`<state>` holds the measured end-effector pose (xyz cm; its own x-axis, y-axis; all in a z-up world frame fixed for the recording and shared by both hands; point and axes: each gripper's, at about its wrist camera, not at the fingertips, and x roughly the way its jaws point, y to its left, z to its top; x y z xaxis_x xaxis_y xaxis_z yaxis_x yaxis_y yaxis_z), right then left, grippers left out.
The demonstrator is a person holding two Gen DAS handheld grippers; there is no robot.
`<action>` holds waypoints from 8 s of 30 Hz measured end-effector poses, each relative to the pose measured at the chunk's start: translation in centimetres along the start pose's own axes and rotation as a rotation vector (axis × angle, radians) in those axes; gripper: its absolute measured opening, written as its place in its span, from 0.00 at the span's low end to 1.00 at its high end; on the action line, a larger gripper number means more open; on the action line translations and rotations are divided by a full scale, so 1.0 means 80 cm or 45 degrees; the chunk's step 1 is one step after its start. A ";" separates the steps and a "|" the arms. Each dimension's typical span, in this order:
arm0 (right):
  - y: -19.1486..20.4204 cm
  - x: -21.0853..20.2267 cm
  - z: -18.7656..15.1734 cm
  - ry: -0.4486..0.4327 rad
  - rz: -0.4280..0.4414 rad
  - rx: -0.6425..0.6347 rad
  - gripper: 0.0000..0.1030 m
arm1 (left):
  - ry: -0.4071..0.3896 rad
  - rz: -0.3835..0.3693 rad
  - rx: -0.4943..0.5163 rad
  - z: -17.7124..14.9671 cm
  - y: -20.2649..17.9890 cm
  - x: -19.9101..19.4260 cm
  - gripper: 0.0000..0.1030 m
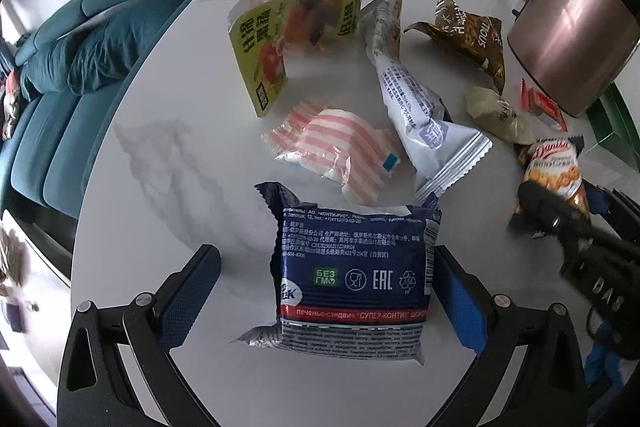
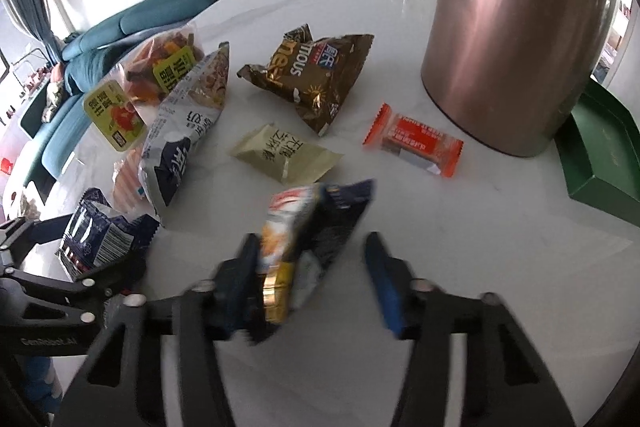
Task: Organize snacks
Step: 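Grasp the blue wafer pack with the left tool while the right grasps the Danisa packet, then carry both packets to the green tray and open both tools to release, then withdraw both open tools from the tray back toward the snacks, then grasp the pink-striped candy with the left tool while the right grasps the beige cake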
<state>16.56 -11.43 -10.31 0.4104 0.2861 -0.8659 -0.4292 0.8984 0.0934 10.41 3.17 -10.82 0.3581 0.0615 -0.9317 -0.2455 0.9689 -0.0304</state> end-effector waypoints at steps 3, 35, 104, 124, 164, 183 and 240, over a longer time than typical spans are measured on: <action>-0.006 0.001 0.004 -0.015 0.014 0.007 0.12 | -0.018 0.010 0.018 0.002 -0.002 -0.005 0.82; -0.019 -0.057 -0.029 -0.177 0.230 -0.056 0.05 | -0.035 -0.075 -0.032 -0.025 0.002 -0.036 0.50; -0.529 -0.059 0.034 -0.139 -0.244 0.097 0.19 | -0.076 -0.129 0.409 0.205 -0.568 0.070 0.51; -0.526 -0.112 0.031 -0.257 -0.289 0.109 0.85 | -0.217 -0.120 0.452 0.192 -0.572 0.029 0.54; -0.276 -0.413 -0.006 -0.726 -0.424 -0.040 0.98 | -0.744 -0.221 0.310 0.101 -0.276 -0.240 0.66; -0.110 -0.372 -0.035 -0.708 -0.313 -0.082 0.98 | -0.611 0.095 -0.006 0.050 0.030 -0.192 0.66; 0.037 0.001 0.049 -0.225 0.494 -0.575 0.98 | -0.203 0.070 -0.225 0.059 0.008 0.007 0.66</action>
<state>18.45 -7.49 -8.17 0.2669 0.6489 -0.7125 -0.8559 0.4994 0.1342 14.67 4.98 -9.65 0.4742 0.1639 -0.8650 -0.4177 0.9068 -0.0572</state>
